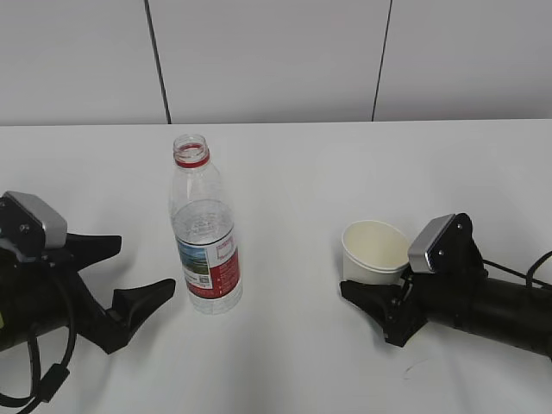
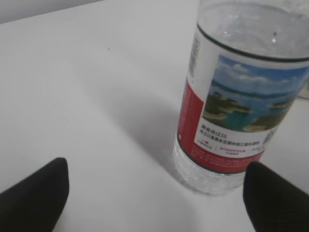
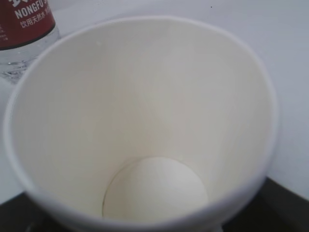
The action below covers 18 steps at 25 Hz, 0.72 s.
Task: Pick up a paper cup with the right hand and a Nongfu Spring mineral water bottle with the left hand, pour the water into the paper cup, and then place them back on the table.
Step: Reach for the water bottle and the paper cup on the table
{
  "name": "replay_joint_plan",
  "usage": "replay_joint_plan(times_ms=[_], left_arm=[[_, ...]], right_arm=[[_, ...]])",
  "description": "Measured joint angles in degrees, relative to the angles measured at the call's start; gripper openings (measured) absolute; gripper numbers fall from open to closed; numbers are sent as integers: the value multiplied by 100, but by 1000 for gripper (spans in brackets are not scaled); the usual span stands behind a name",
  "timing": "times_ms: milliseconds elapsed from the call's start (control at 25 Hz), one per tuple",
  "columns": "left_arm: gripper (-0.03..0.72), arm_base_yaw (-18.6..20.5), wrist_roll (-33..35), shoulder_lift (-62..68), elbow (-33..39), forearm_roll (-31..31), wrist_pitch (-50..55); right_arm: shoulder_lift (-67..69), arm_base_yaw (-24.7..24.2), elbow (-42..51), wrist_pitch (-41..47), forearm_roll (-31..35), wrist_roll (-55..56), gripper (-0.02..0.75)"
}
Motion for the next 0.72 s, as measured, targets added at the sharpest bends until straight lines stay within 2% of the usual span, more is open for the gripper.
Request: replay_joint_plan(times_ms=[360, 720], left_arm=[[650, 0, -428, 65, -455, 970, -12], [651, 0, -941, 115, -846, 1262, 4]], right_arm=[[0, 0, 0, 0, 0, 0, 512], [0, 0, 0, 0, 0, 0, 512]])
